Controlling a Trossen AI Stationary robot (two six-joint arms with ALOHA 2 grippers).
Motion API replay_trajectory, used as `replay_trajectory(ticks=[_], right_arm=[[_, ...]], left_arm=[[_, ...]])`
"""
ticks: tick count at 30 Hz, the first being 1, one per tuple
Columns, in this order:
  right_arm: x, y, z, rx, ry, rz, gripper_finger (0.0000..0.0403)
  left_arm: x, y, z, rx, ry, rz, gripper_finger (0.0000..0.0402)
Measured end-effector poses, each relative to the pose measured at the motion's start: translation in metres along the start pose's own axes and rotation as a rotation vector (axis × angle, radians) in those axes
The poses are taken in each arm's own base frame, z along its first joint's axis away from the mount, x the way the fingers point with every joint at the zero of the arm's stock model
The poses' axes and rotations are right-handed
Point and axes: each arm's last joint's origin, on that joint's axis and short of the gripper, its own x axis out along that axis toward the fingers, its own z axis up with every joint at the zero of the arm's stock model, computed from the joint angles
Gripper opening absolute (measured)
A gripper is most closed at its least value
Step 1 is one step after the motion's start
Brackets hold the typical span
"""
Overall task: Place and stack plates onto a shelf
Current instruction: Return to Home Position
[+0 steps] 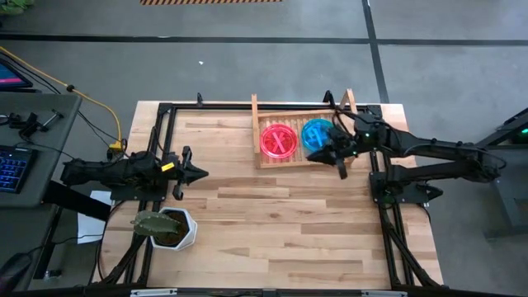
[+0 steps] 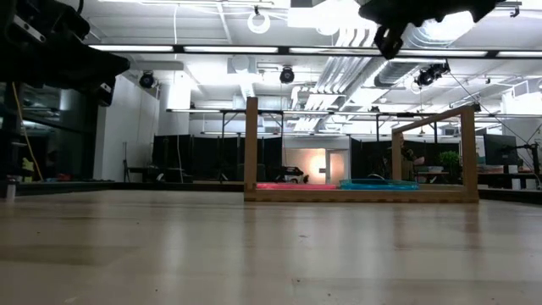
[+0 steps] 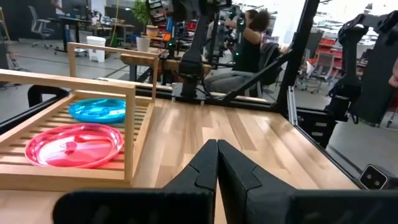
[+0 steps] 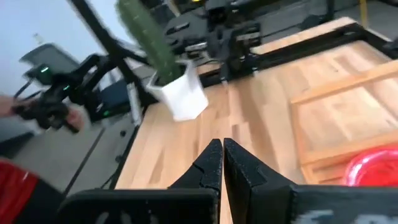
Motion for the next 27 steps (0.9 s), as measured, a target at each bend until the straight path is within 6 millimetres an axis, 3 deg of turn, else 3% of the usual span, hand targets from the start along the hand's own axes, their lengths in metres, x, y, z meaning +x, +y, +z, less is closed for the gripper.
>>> replay_trajectory(ticks=[3, 7, 16, 19, 23, 27], right_arm=[[-0.011, 0.003, -0.015, -0.029, 0.014, 0.042, 0.0000], [-0.026, 0.001, -0.051, -0.011, -0.005, 0.054, 0.0000], [-0.040, 0.001, -0.118, 0.091, -0.376, 0.153, 0.0000], [-0.038, 0.009, -0.132, 0.076, -0.427, 0.191, 0.0000], [-0.034, 0.018, -0.142, -0.012, -0.369, 0.214, 0.0000], [-0.034, 0.015, -0.149, -0.016, -0.299, 0.173, 0.0000]], left_arm=[[0.000, 0.000, 0.000, 0.000, -0.001, 0.000, 0.0000], [0.000, 0.000, 0.000, 0.000, -0.001, 0.001, 0.0000], [0.000, 0.000, 0.000, 0.000, -0.001, 0.001, 0.0000], [0.000, 0.000, 0.000, 0.000, -0.001, 0.001, 0.0000], [0.000, 0.000, 0.000, 0.000, -0.001, 0.001, 0.0000], [0.000, 0.000, 0.000, 0.000, -0.001, 0.001, 0.0000]])
